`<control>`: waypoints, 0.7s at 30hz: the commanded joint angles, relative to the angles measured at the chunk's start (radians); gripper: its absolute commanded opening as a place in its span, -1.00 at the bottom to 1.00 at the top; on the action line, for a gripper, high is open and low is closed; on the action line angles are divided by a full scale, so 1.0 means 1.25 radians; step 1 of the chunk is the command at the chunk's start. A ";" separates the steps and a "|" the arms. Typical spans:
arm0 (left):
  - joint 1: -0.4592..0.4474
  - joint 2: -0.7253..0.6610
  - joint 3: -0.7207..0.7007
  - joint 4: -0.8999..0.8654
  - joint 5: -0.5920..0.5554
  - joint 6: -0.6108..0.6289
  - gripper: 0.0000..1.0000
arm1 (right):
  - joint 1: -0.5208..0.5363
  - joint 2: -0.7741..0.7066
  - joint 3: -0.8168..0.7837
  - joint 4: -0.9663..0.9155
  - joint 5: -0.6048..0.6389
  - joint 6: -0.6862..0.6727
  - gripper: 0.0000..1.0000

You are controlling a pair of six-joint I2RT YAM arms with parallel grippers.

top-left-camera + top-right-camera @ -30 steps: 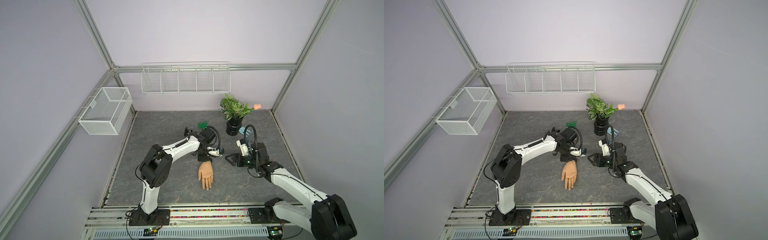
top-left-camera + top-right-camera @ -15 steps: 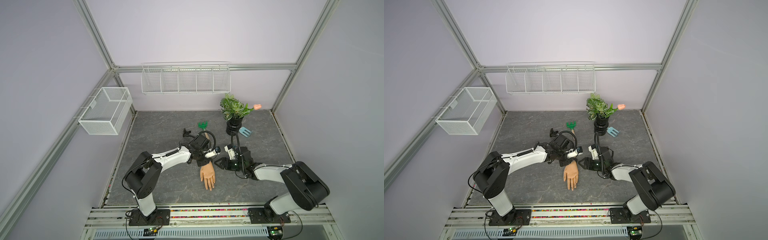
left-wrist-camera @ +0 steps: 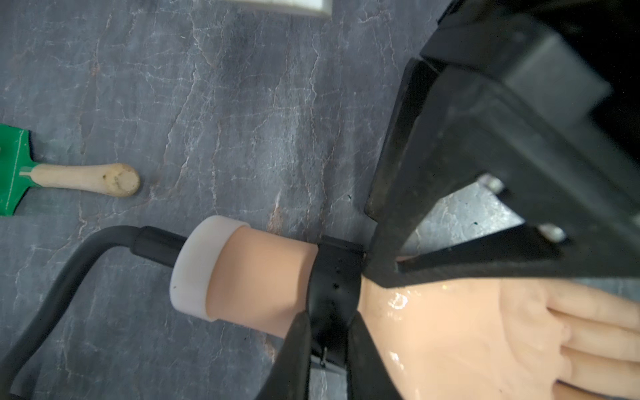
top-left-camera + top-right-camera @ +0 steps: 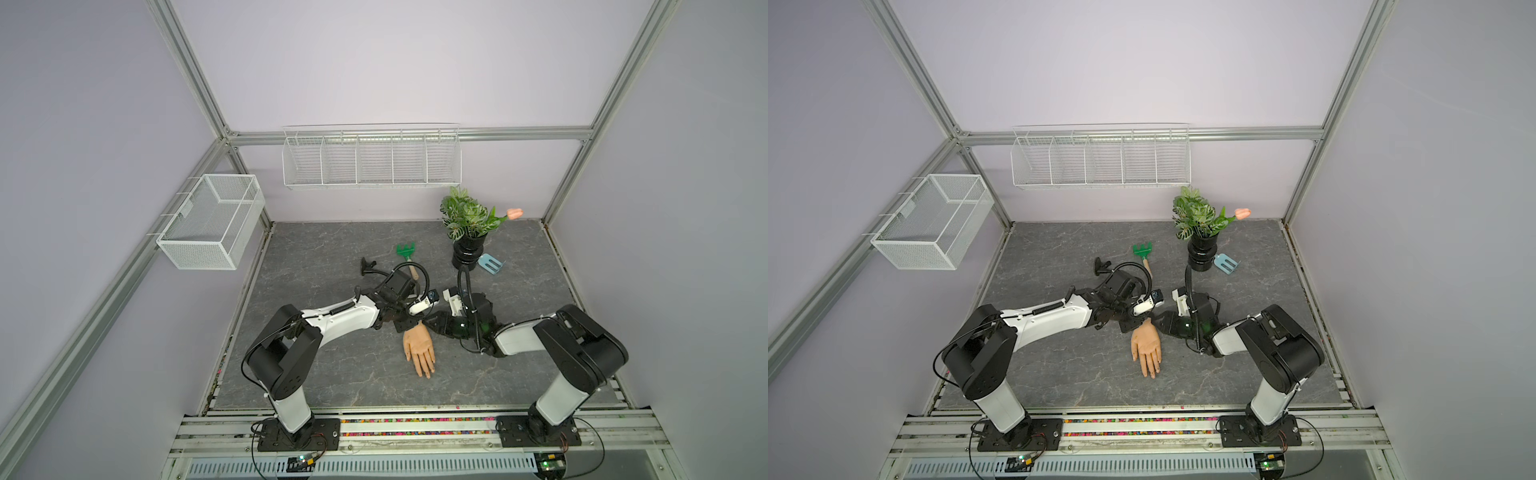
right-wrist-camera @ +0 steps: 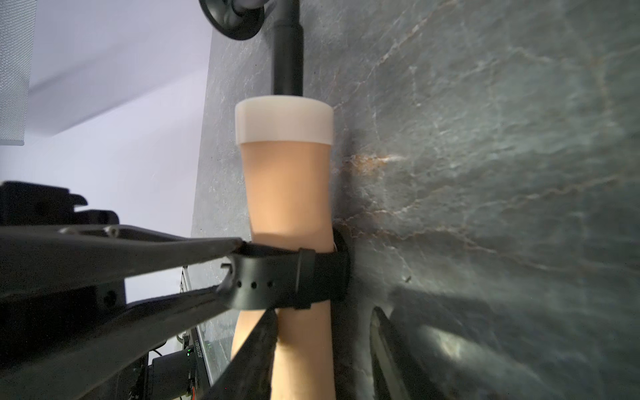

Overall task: Take off the watch
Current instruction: Untie the watch from the hand.

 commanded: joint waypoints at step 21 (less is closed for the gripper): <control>-0.006 -0.169 -0.310 0.449 -0.028 -0.339 -0.59 | -0.015 -0.238 0.010 -0.302 0.174 -0.129 -0.01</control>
